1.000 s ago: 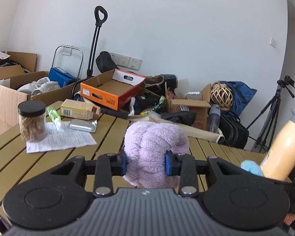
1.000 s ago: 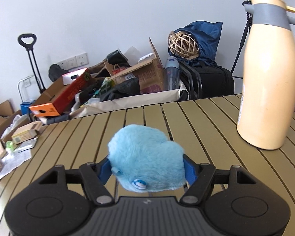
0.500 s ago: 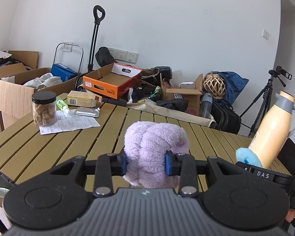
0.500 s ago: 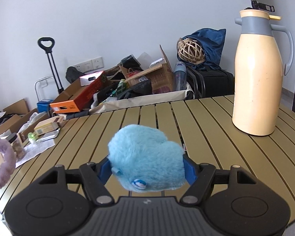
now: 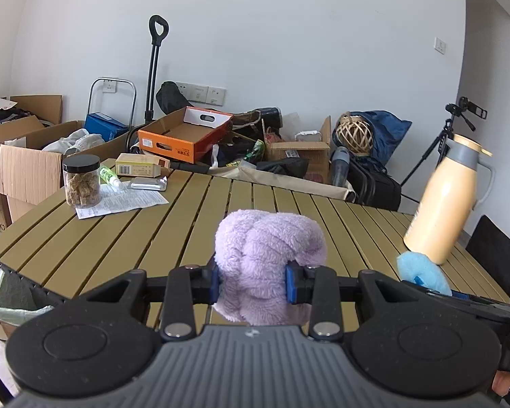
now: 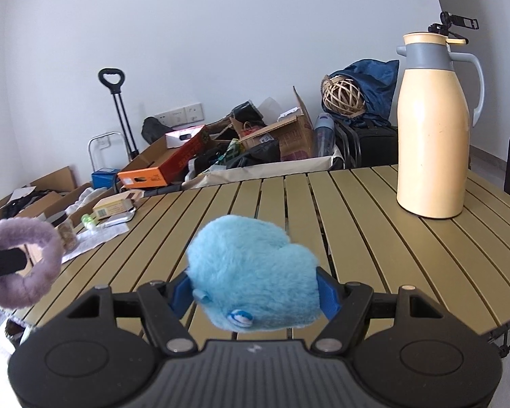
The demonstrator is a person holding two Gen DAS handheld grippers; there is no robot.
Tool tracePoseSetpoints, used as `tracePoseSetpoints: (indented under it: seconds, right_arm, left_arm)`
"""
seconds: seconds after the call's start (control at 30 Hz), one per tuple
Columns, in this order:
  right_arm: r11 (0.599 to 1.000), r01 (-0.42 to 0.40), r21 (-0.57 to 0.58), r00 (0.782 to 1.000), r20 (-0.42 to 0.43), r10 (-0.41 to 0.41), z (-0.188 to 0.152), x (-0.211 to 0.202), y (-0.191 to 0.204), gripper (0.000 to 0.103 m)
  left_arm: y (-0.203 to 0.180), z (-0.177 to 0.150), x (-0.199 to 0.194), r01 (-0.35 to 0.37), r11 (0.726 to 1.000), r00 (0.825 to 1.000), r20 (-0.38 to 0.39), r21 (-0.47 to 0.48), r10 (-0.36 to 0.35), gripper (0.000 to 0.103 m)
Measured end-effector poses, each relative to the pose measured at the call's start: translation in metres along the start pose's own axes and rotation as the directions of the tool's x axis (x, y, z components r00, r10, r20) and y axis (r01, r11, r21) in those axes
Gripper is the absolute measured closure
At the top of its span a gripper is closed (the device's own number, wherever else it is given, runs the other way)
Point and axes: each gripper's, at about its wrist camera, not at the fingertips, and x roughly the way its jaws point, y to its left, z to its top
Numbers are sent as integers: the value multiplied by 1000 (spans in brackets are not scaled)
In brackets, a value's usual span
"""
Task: Collect trash
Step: 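Carry the lilac wristband and blue plush down below the table toward the black bin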
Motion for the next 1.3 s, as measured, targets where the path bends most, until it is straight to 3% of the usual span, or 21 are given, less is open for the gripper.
tracePoseSetpoints:
  seconds: [0.47, 0.73, 1.07, 1.3]
  right_arm:
    - [998, -59, -21, 997, -56, 57, -72, -53, -13, 33]
    - [997, -73, -28, 988, -139, 69, -116, -58, -25, 33]
    - [997, -74, -35, 961, -268, 62, -166, -37, -30, 33]
    - [997, -64, -44, 928, -371, 43, -203, -27, -31, 33]
  left_arm:
    - [-14, -53, -29, 7, 998, 995, -97, 67, 0, 68]
    - [-14, -88, -30, 4, 995, 988, -157, 103, 13, 68]
    - [-10, -134, -6, 12, 992, 962, -272, 122, 22, 68]
    - [-8, -166, 25, 11, 993, 932, -360, 119, 32, 68]
